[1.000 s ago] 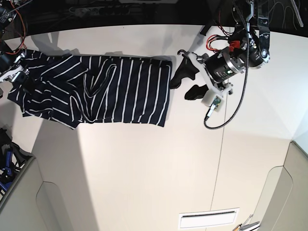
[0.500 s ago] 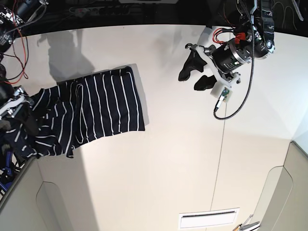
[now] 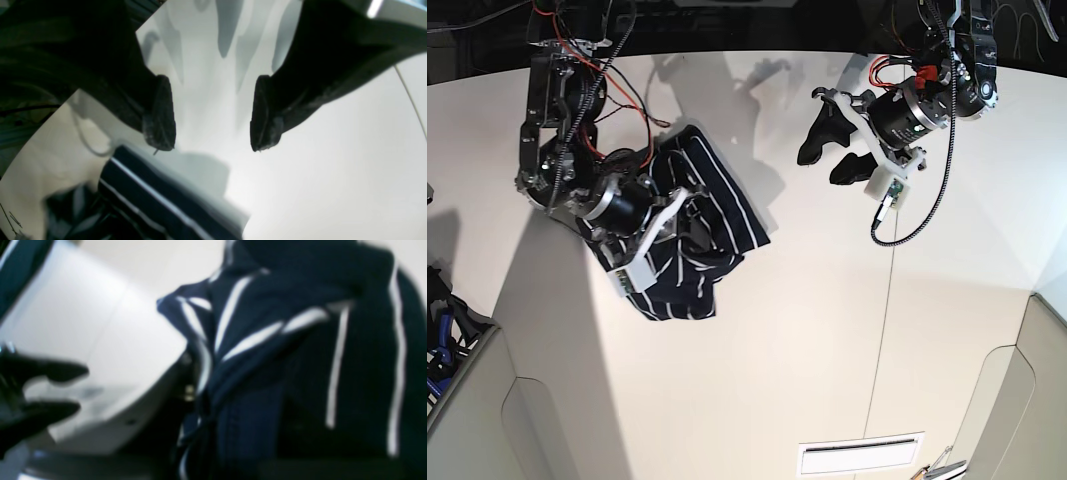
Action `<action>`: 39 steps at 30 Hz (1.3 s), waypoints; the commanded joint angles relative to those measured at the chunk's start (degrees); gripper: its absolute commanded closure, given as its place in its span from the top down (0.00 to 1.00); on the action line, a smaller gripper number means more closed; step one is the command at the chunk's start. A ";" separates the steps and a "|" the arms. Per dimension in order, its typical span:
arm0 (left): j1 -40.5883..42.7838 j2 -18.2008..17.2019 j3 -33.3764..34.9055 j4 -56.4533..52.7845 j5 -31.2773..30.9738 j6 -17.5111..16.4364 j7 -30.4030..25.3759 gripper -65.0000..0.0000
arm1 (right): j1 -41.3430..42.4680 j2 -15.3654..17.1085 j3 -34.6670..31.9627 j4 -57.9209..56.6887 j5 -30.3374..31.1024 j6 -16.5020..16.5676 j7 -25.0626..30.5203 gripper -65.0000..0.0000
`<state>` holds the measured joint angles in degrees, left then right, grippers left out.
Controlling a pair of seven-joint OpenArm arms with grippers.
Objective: Fold the T-shirt properly
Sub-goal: 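Grasp the folded bundle with both grippers and fold it over again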
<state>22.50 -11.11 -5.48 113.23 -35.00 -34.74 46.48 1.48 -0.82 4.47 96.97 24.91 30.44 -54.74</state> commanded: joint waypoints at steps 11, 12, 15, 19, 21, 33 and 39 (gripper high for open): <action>-0.26 -0.20 -3.34 0.94 -4.76 -0.22 -0.90 0.59 | 0.87 0.02 -16.61 0.15 -5.14 0.15 2.21 0.64; -0.26 -0.20 -4.44 0.94 -5.68 -0.31 -0.61 0.59 | 0.87 0.02 -17.79 0.85 -5.70 0.15 2.23 0.64; -0.26 -0.20 -8.02 0.94 -8.61 -2.69 0.42 0.59 | 0.90 0.02 -21.05 3.10 -5.81 0.17 2.25 0.64; -0.26 -0.20 -12.26 1.11 -14.51 -5.26 0.52 0.59 | 0.92 0.02 -23.69 7.19 -5.90 0.22 3.23 0.64; -0.26 -0.17 -12.70 1.46 -17.46 -5.26 0.55 0.51 | 1.27 0.02 -22.99 9.31 -6.69 0.07 5.53 0.63; -2.16 0.42 9.57 1.40 -7.65 -5.26 -4.28 0.00 | 13.55 0.02 -4.37 5.33 -14.53 -8.22 12.07 0.00; -6.71 4.07 13.84 -4.07 -3.28 0.46 -4.50 0.00 | 20.83 0.04 0.68 -10.93 -14.67 -5.66 15.58 0.00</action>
<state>15.84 -7.33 8.23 108.44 -37.19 -33.87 42.74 20.97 -0.64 5.17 84.90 9.52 24.71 -40.49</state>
